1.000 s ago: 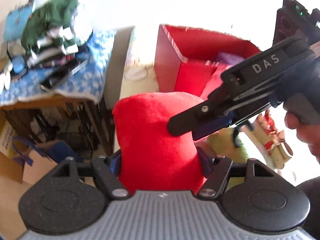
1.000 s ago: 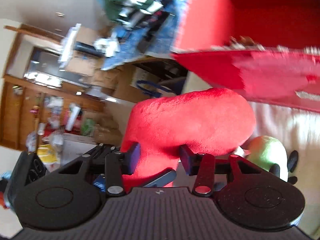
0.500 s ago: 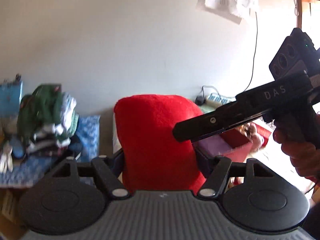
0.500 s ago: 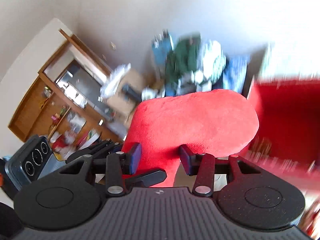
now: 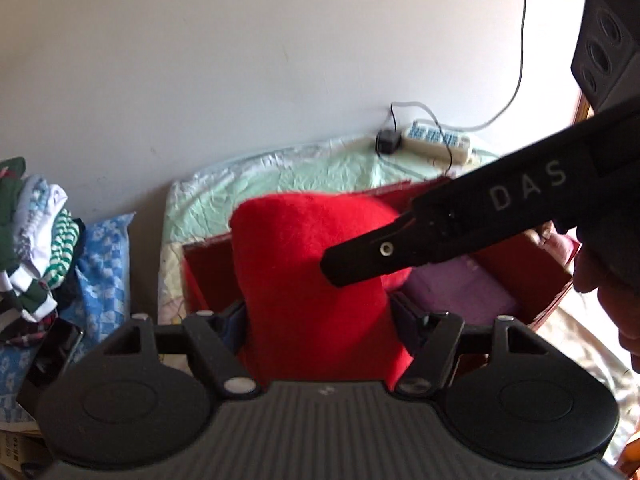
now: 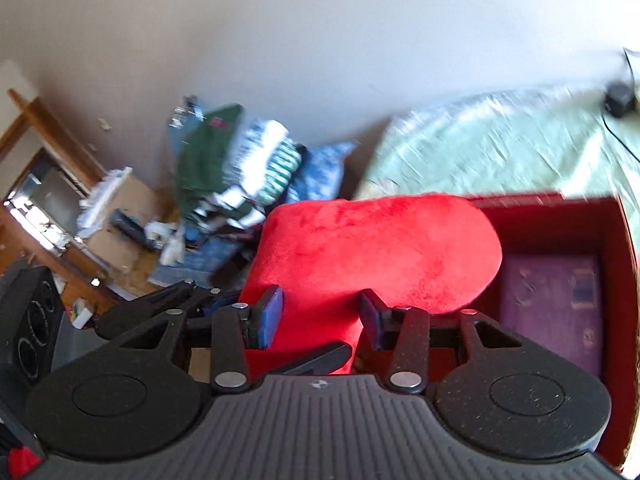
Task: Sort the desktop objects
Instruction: 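Carry the heart pillow into the red box and open the right gripper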
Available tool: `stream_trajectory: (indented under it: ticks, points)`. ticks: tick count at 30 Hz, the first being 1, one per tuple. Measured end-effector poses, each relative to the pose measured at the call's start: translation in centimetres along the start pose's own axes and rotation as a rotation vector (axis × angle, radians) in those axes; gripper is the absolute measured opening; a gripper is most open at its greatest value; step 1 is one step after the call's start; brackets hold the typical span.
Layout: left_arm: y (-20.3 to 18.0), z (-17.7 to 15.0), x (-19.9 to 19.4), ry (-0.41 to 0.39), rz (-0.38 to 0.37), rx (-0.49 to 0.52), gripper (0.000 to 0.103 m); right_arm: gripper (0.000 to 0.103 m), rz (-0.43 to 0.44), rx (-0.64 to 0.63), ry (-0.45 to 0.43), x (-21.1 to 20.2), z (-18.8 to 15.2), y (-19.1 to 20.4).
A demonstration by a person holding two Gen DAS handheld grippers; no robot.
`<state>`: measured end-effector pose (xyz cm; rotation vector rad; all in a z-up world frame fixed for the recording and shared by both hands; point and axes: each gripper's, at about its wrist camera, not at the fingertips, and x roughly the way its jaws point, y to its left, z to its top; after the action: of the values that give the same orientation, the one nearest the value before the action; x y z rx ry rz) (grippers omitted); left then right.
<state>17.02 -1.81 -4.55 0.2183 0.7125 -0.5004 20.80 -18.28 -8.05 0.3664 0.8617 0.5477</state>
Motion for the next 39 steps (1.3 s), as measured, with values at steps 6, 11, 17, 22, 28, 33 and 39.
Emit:
stream_trajectory:
  ticks: [6,11,17,22,28,33,39]
  points:
    - [-0.9,-0.8,3.1,0.096,0.05,0.031,0.073,0.04,0.024,0.046,0.093,3.8,0.4,-0.9]
    - [1.2,-0.8,4.9,0.167,0.114,-0.011,0.079,0.04,0.037,0.046,0.142,5.4,0.4,0.0]
    - [0.7,-2.0,4.6,0.151,0.131,0.03,0.078,0.053,-0.102,0.088,0.202,4.2,-0.2,-0.8]
    - [1.6,-1.9,3.9,0.138,0.115,-0.005,0.075,0.053,-0.214,0.144,0.29,3.7,-0.8,-3.1]
    - [1.2,-1.3,0.1,0.048,0.142,0.043,0.071,0.042,-0.195,0.245,0.421,8.1,-0.9,-5.0]
    - [1.6,-1.5,-1.4,0.025,0.111,0.028,0.072,0.039,-0.169,0.238,0.329,10.4,1.1,-4.4]
    - [1.1,-2.6,1.3,0.095,0.05,0.012,0.072,0.034,-0.165,0.187,0.385,12.1,1.3,-4.4]
